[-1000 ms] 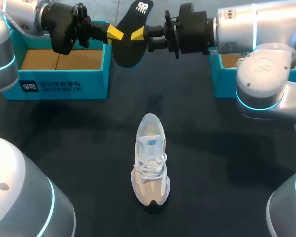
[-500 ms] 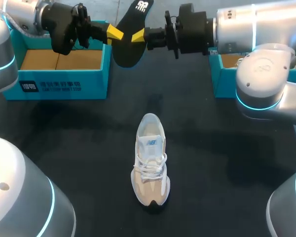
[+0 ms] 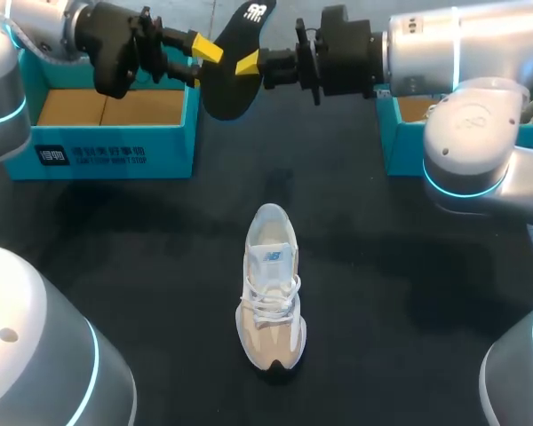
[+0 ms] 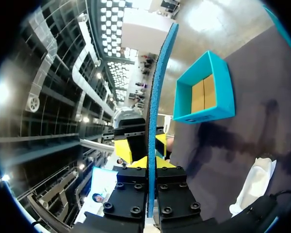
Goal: Take the shoe out of the shoebox, open the shoe tongue, remove and reinsert the insole, then place the shoe into the shoebox
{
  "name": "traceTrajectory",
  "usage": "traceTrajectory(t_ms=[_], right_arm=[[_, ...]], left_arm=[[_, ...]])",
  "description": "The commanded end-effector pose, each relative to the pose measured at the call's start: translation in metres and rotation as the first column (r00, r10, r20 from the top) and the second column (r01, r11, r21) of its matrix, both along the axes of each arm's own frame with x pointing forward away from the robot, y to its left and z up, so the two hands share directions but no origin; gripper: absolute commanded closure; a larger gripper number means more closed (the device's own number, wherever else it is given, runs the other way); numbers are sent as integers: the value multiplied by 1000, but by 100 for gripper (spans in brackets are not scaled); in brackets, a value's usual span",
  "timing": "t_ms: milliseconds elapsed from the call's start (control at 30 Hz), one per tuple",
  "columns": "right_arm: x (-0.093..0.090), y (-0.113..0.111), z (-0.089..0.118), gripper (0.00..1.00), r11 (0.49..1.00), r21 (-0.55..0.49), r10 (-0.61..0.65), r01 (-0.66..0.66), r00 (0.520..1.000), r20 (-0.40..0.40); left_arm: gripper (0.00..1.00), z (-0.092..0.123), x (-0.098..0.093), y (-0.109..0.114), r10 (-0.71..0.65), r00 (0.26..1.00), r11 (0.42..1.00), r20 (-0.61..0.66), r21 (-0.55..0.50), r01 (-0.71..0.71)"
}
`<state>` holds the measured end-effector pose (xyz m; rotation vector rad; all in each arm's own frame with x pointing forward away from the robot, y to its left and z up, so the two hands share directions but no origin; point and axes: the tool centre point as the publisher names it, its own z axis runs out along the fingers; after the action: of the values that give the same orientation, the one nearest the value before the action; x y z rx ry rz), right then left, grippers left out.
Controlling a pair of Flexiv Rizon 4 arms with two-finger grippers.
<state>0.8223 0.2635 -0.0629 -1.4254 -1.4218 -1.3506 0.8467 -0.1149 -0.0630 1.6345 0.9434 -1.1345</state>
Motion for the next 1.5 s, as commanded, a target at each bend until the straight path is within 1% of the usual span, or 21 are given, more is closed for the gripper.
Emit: traceTrajectory(t_ms=[33,200,367,467,567,667,800,867,1033,1267,1300,1500], right_arm=[[-3,1,-3,100,1000,-3,-10,10,1000,-2],[-5,-2,-12,100,1000,3,-13,13,1000,1],[-9,-3,-20,100,1000,6,-10,10,1000,7],[-10,-5,-24,100,1000,-1,-3,3,1000,25],[-12,-6,-30,100,1000,-10,10,-9,999,39],[-13,-7,-37,100,1000,-11,11,-11,999,43],[-15,-9,-45,100,1000,-14,19,-19,998,55],[-16,-10,-48,100,1000,-19,23,-22,998,63],[-21,-11,-56,100,999,-25,32,-30,996,81],[-27,-7,-67,100,998,-30,51,-48,993,106],[-27,-6,-68,100,998,-32,51,-48,991,120],[-32,-6,-73,100,998,-48,44,-36,986,163]], left_arm=[[0,5,-2,8,14,1000,1000,25,18,-14],[0,1,-3,24,30,999,998,37,50,-32],[0,-11,-2,47,68,997,992,32,103,-71],[0,-22,0,63,94,995,983,30,153,-97],[0,-35,1,78,81,997,979,3,189,-80],[0,-48,1,91,73,997,971,-18,228,-67],[0,-63,3,107,104,994,951,-21,296,-93],[0,-69,5,116,123,992,943,-39,317,-104],[0,-77,10,136,164,986,916,-18,375,-145],[0,-94,12,157,205,979,890,-8,418,-183],[0,-95,12,159,210,978,886,-2,423,-190],[0,-101,11,168,225,973,883,54,410,-227]])
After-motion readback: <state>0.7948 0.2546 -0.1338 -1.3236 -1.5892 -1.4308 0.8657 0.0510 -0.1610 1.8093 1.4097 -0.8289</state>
